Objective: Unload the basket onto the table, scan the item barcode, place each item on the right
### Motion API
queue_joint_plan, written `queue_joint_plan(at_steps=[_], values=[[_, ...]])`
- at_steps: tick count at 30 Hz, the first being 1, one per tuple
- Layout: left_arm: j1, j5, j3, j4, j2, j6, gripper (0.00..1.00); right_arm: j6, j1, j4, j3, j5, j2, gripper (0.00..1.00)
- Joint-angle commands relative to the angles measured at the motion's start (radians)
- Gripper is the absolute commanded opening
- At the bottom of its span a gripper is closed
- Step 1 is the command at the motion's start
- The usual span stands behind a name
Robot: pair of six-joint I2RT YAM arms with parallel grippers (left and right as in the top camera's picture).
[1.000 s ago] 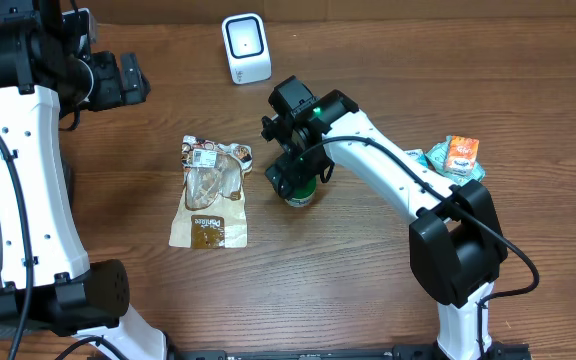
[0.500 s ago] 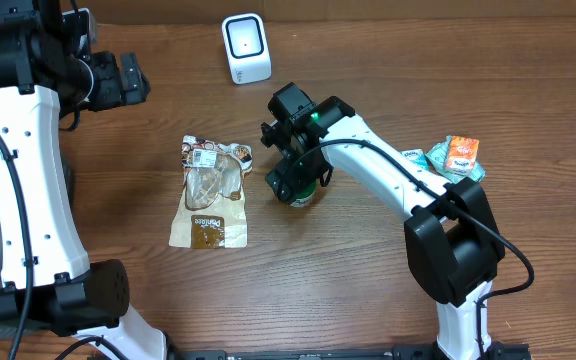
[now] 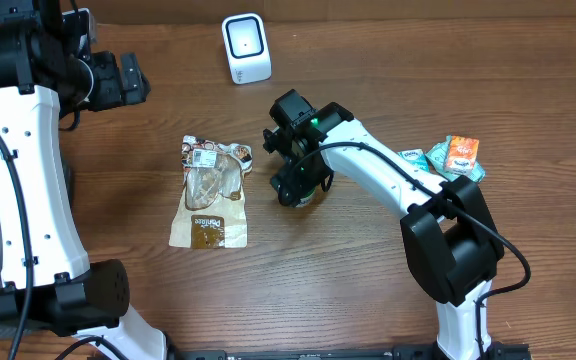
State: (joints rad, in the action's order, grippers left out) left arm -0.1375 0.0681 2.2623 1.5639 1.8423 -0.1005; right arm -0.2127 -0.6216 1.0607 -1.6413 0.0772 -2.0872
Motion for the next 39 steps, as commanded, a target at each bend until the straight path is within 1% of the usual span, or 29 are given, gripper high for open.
queue_joint_plan(at_steps=[1,2,10,13,18,21,29,35,39], values=[[0.000,0.003,-0.003,-0.001,0.005,0.011,1.00,-0.002,0.004,-0.005,0.002,-0.013,-0.002,0.77],[0.000,0.003,-0.003,-0.001,0.005,0.011,1.00,-0.002,0.004,-0.005,0.000,-0.013,-0.002,0.74],[0.001,0.003,-0.003,-0.001,0.005,0.011,0.99,0.003,0.006,0.043,-0.061,-0.011,-0.001,0.61],[0.001,0.003,-0.003,-0.001,0.005,0.011,1.00,0.002,0.010,0.076,-0.099,0.008,0.005,0.60],[0.001,0.003,-0.003,-0.001,0.005,0.011,1.00,-0.003,0.029,0.108,-0.143,0.111,0.039,0.60],[0.001,0.003,-0.003,-0.001,0.005,0.011,1.00,-0.055,0.051,0.109,-0.144,0.234,0.074,0.60],[0.001,0.003,-0.003,-0.001,0.005,0.011,1.00,-0.197,0.171,0.114,-0.144,0.673,0.166,0.60],[0.001,0.003,-0.003,-0.001,0.005,0.011,1.00,-0.383,0.278,0.176,-0.144,0.966,0.203,0.61],[0.001,0.003,-0.003,-0.001,0.005,0.011,1.00,-0.507,0.328,0.221,-0.144,1.063,0.212,0.61]])
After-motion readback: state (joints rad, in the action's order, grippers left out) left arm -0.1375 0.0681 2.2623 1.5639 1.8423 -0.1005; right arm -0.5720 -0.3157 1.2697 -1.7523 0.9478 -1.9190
